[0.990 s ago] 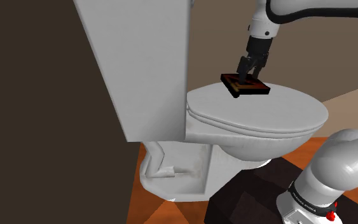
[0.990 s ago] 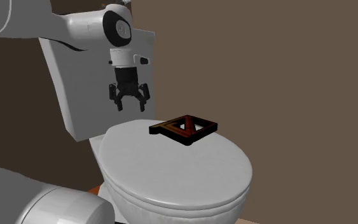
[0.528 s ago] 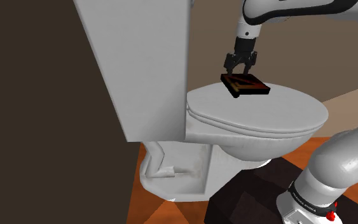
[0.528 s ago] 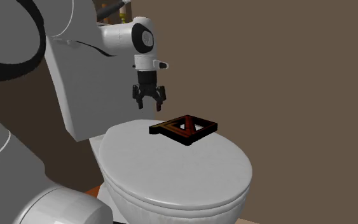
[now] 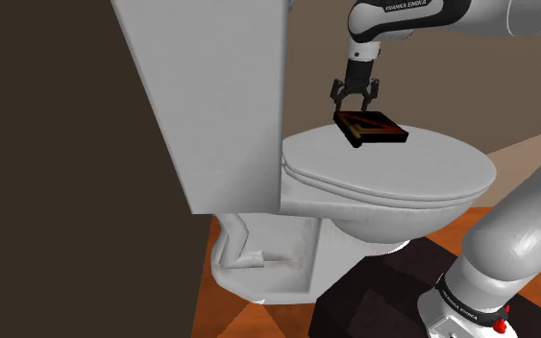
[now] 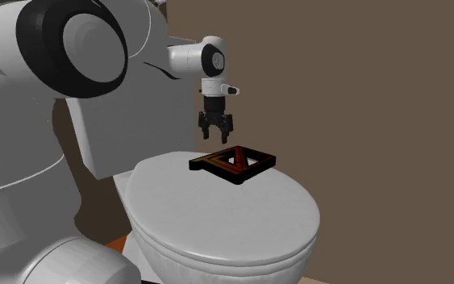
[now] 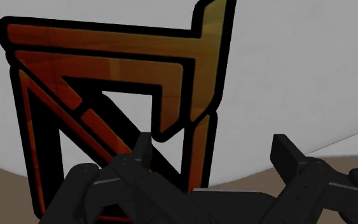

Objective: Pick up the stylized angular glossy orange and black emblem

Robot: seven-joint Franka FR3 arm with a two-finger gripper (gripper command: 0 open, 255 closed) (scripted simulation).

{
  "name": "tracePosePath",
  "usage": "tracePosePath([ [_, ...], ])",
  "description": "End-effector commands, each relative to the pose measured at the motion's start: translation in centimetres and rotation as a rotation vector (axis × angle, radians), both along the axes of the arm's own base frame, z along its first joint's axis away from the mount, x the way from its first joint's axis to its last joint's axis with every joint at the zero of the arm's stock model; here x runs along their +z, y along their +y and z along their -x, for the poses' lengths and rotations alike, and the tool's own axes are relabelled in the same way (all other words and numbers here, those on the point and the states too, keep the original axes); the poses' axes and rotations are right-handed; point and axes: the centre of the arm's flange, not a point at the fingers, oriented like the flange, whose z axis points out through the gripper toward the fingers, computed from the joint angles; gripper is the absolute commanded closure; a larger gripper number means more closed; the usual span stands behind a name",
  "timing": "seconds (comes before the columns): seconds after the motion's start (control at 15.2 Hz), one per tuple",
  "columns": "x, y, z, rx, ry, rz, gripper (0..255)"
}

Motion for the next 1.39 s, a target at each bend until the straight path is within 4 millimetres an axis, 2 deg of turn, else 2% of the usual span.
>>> tracePosePath([
  [0.0,-0.3,-2.1,-1.7,-0.062,0.006,-0.003,0],
  [0.46,-4.0,-2.1,-1.7,-0.062,0.006,-0.003,0],
  [0.59,-4.3,-2.1,-1.7,-0.062,0.006,-0.003,0],
  [0.66,-4.4,-2.1,-1.7,-0.062,0.006,-0.003,255],
  [1.25,-4.3,-2.1,-1.7,-0.062,0.006,-0.003,255],
  [1.32,-3.8,-2.1,-1.7,-0.062,0.006,-0.003,255],
])
